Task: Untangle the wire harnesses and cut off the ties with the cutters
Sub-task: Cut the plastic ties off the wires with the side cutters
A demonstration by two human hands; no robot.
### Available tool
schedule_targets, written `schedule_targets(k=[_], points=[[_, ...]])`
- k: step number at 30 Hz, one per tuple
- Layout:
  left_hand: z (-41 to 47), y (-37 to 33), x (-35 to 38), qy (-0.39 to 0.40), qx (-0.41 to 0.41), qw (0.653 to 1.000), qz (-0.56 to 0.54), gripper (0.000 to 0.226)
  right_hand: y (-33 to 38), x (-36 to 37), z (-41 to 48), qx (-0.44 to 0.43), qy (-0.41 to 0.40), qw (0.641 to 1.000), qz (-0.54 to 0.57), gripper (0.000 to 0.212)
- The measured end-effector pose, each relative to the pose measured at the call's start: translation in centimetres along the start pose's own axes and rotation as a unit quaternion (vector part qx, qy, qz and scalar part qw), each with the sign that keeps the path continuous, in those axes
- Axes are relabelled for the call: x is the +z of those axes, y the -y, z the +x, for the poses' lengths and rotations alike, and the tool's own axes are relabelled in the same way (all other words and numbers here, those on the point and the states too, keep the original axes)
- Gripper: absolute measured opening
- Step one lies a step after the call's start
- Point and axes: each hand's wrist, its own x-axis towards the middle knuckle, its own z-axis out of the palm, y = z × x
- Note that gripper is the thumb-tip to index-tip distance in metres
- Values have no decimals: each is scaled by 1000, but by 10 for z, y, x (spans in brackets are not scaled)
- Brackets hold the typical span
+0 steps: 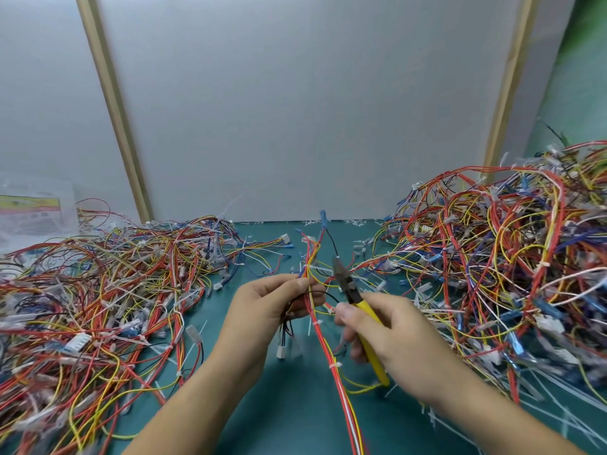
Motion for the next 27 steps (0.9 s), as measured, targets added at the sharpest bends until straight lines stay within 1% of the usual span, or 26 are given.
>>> schedule_targets(k=[2,4,7,10,13,15,19,22,27], points=[[0,-2,-1,9,-20,999,-47,17,-1,0,0,27,6,1000,-3,37],[1,-2,0,21,-30,996,-77,24,1,-1,-1,52,8,998,19,36],[0,-1,-1,25,-20,996,-80,23,5,-2,-3,92,23,994,48,35],[-1,0,-2,31,14,999,-37,21,8,0,-4,107,39,992,59,37],[-4,1,-1,34,70,996,54,18,10,-1,-5,114,51,990,61,38],[-6,1,1,37,104,990,91,18,12,-1,-5,113,54,990,64,37],[-9,-2,3,41,146,981,124,15,14,-1,-6,105,58,991,62,37],[-9,-1,2,40,160,975,146,10,15,-2,-7,100,59,992,53,37],[-8,0,1,42,171,971,163,9,15,-2,-7,90,57,993,43,37]])
